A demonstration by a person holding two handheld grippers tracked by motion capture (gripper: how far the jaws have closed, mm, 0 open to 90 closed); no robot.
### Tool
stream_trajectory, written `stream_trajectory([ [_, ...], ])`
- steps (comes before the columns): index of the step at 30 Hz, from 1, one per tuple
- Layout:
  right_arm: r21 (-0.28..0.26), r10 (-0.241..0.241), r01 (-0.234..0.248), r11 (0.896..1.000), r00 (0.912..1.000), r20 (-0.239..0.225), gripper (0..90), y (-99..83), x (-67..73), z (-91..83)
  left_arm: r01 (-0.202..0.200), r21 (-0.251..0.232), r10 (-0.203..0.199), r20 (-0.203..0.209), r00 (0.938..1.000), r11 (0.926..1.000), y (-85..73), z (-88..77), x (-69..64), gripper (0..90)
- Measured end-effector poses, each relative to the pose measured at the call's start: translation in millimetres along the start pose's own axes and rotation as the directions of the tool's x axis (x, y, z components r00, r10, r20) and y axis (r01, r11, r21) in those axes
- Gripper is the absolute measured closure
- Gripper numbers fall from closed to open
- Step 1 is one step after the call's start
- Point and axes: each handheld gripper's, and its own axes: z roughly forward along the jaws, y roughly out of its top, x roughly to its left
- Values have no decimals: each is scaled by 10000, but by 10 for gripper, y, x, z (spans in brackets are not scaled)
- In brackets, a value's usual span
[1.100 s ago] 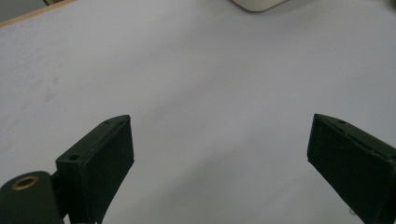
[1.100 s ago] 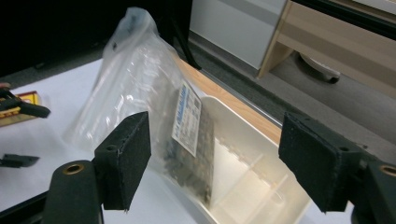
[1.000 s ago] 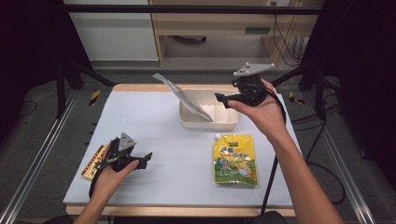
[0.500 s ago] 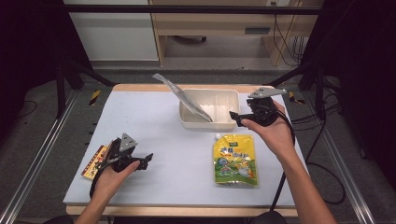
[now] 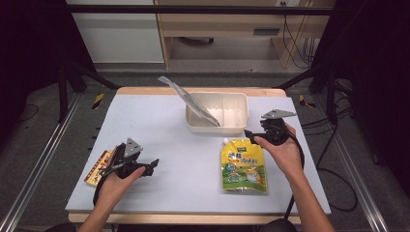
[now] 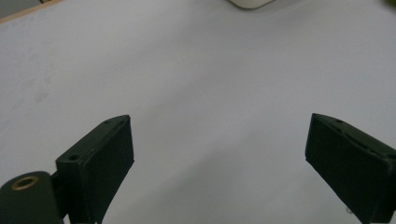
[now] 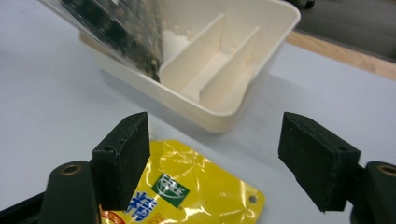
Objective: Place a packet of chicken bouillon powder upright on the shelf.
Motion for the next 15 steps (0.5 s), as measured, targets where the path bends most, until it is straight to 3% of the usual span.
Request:
stream_trajectory([
  [7,159,472,-474,9987,9987,170,289,-243,-146,75,-78,35,78,51,10000,10000,1,14,-30,78],
  [15,465,640,-646,9968,9979,128,317,-421,-270,145,-131,115,130,52,9999,9998,-6,34,-41,78],
])
